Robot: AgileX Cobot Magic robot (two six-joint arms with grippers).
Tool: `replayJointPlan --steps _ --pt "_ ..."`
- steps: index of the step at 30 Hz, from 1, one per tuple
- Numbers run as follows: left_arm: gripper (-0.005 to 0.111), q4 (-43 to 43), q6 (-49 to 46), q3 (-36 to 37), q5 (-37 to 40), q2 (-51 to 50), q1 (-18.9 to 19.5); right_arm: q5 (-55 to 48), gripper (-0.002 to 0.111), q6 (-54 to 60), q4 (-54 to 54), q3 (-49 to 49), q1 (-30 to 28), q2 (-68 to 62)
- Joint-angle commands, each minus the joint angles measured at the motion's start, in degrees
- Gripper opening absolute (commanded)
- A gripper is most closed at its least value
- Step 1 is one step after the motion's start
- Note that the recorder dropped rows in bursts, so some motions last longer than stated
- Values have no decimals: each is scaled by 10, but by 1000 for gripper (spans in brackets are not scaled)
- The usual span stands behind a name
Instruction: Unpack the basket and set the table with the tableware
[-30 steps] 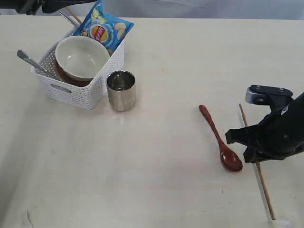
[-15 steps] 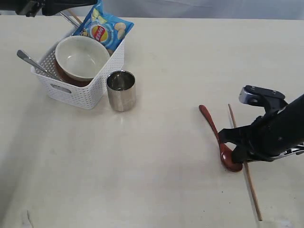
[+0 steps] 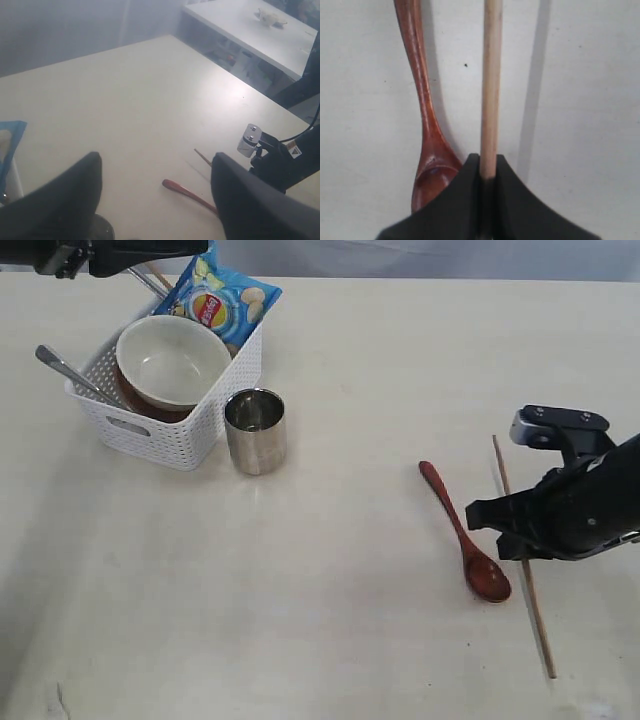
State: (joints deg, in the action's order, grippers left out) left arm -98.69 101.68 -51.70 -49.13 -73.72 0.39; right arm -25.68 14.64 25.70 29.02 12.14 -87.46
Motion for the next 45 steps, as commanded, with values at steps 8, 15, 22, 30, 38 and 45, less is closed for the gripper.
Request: replayJointPlan --steps 8,15,22,30,38,45 --pt "59 -2 -5 0 -3 4 -1 -31 0 -35 -38 2 0 1" --pt "59 -2 -5 0 -5 4 -1 -33 0 -35 -37 2 0 1" --pt "59 -2 -5 0 -5 4 -1 -9 0 -45 -37 2 0 1" --pt "59 -2 -5 0 -5 4 -1 5 0 -55 -37 2 0 1" --pt "59 -7 -21 0 -29 4 -1 16 0 -74 -37 1 44 0" --pt "59 -7 -24 0 -46 4 -1 50 0 -103 -65 1 53 0"
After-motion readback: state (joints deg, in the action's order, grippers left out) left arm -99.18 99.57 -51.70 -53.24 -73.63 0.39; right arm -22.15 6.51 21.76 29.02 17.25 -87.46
